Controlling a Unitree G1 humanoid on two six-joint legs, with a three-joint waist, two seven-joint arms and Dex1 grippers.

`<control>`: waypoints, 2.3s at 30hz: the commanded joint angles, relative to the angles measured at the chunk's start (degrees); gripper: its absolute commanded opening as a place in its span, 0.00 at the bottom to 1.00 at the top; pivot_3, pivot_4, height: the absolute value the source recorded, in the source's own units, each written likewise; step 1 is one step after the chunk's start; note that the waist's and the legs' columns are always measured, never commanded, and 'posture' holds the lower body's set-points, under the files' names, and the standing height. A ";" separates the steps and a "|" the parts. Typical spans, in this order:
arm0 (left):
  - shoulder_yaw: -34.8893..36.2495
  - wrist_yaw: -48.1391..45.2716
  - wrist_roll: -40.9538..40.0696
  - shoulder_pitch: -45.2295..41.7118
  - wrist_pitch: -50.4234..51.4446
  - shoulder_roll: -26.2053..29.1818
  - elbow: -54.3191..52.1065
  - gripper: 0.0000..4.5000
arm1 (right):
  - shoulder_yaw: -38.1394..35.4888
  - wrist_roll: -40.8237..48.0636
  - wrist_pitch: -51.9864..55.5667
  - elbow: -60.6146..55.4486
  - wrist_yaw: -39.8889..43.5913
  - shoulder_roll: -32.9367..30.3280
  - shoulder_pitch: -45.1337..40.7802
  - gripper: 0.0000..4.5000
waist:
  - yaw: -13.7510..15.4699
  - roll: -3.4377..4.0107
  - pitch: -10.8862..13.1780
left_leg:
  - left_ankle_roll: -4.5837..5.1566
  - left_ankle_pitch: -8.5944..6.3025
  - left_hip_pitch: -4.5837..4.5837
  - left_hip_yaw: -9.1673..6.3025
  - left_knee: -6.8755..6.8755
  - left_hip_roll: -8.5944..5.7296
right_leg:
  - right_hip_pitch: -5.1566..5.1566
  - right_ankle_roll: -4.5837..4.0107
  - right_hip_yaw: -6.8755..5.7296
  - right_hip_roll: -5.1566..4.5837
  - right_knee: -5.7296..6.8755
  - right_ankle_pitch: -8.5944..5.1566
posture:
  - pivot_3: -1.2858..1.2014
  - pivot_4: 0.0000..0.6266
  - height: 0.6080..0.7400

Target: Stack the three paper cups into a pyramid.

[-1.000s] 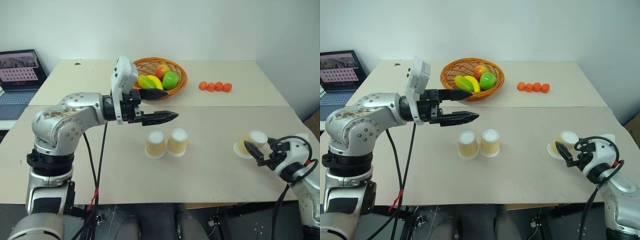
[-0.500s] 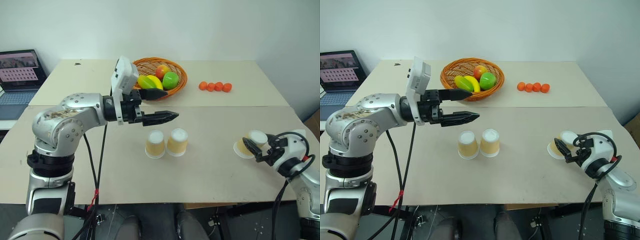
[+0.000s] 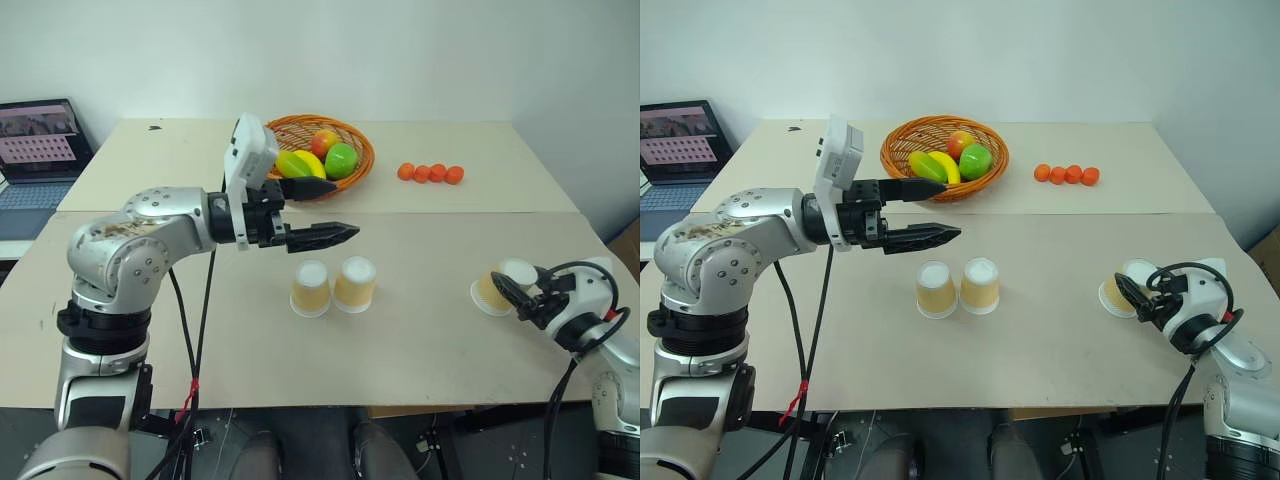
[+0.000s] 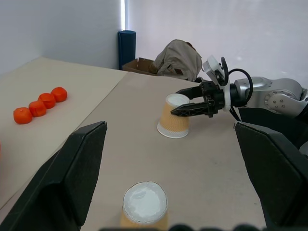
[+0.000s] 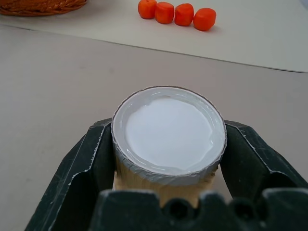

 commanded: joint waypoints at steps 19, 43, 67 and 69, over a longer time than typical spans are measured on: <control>2.28 -3.46 7.41 11.42 -10.40 5.81 2.97 1.00 | 16.09 14.78 34.95 -22.81 3.35 -14.25 -32.65 0.63 | 0.17 0.02 0.15 | 0.00 0.00 -0.15 -0.02 0.00 -0.02 | -0.10 -0.11 -0.03 -0.05 -0.08 0.06 | 0.52 0.24 0.95; 2.27 -2.08 8.46 14.44 -11.69 4.91 0.88 1.00 | 30.50 16.81 43.69 -22.02 2.23 0.73 -43.55 0.63 | 0.17 -0.02 0.18 | 0.01 0.01 -0.85 -0.19 0.03 0.03 | -0.84 -0.49 -0.22 -0.03 0.09 0.29 | 0.52 0.24 0.95; 0.58 -3.15 9.64 13.10 -12.55 4.53 1.74 1.00 | 30.86 14.96 42.12 -22.64 3.42 3.05 -42.71 0.99 | 0.12 -0.02 0.18 | 0.01 0.01 -0.89 -0.19 0.04 0.02 | -0.89 -0.51 -0.22 -0.03 0.11 0.30 | 0.52 0.24 0.95; 0.50 -3.19 9.69 12.95 -12.61 4.47 1.92 1.00 | 30.64 15.48 42.56 -23.17 3.80 2.93 -42.80 0.99 | 0.12 -0.02 0.18 | 0.01 0.01 -0.89 -0.19 0.04 0.02 | -0.89 -0.51 -0.22 -0.03 0.12 0.30 | 0.52 0.24 0.95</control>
